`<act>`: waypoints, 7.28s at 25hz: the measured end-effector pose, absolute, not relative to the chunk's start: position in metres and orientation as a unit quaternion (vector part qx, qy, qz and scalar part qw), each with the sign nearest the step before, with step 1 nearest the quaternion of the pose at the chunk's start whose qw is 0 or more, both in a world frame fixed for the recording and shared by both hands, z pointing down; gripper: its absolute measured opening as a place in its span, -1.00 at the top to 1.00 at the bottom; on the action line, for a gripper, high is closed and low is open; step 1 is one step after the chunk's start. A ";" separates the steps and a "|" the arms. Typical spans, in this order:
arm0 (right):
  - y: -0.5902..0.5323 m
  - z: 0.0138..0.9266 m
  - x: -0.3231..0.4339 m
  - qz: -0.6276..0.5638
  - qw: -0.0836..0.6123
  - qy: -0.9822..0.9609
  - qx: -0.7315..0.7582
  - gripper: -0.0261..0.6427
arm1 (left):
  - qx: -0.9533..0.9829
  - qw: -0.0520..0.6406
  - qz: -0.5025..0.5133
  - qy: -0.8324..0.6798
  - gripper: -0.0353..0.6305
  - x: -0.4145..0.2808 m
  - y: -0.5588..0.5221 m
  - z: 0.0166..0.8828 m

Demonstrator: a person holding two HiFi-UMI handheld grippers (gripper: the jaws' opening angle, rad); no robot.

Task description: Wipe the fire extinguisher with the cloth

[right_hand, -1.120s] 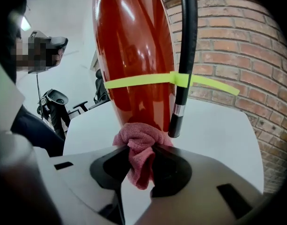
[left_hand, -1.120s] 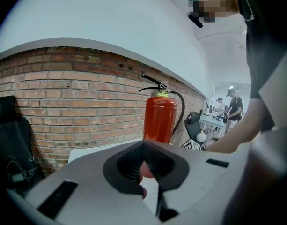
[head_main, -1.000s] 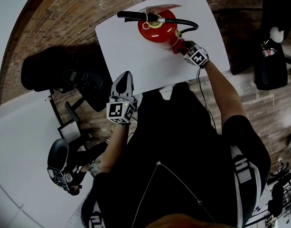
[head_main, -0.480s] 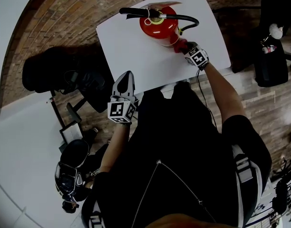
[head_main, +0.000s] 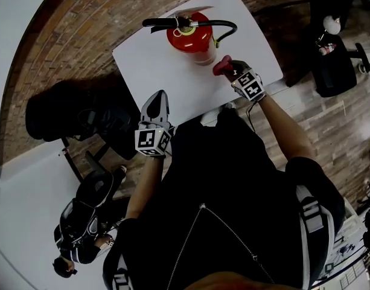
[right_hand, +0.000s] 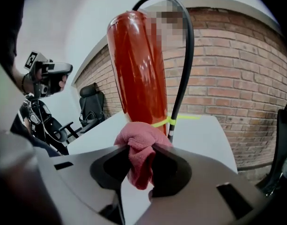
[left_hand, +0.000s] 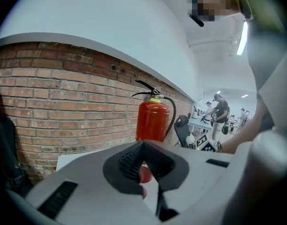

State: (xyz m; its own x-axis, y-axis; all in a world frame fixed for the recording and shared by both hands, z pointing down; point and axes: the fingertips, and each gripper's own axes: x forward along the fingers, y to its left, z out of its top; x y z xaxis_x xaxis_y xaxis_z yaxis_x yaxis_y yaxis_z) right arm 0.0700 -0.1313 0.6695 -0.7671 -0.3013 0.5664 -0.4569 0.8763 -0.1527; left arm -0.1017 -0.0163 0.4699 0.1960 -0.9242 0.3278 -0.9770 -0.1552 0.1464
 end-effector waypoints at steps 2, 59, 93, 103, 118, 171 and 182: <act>-0.132 0.644 0.069 0.139 0.256 -0.932 0.214 0.57 | 0.763 0.162 0.079 -0.620 0.84 -0.101 -0.019 0.469; -0.138 0.526 0.024 0.128 0.217 -0.930 0.270 0.57 | 0.778 0.172 0.080 -0.600 0.84 -0.121 -0.004 0.476; -0.142 0.630 0.022 0.168 0.266 -0.915 0.253 0.57 | 0.772 0.179 0.093 -0.603 0.84 -0.116 -0.016 0.484; -0.143 0.663 0.021 0.182 0.277 -0.909 0.254 0.57 | 0.769 0.180 0.095 -0.606 0.84 -0.117 -0.015 0.484; -0.145 0.734 0.019 0.190 0.299 -0.900 0.255 0.57 | 0.758 0.187 0.105 -0.616 0.84 -0.123 -0.003 0.491; -0.103 0.460 0.012 0.149 0.175 -0.872 0.433 0.58 | 0.833 0.143 0.045 -0.533 0.84 -0.162 -0.012 0.440; -0.118 0.439 -0.003 0.136 0.170 -0.859 0.464 0.58 | 0.830 0.141 0.046 -0.537 0.84 -0.186 -0.009 0.439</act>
State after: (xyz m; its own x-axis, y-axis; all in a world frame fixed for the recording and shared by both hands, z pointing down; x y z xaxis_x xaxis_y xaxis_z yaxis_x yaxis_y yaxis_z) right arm -0.0029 -0.1181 0.4392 -0.5116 -0.7504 0.4185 -0.8431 0.5323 -0.0762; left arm -0.1862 -0.0091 0.4389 0.4189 -0.8791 0.2276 -0.9048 -0.3830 0.1860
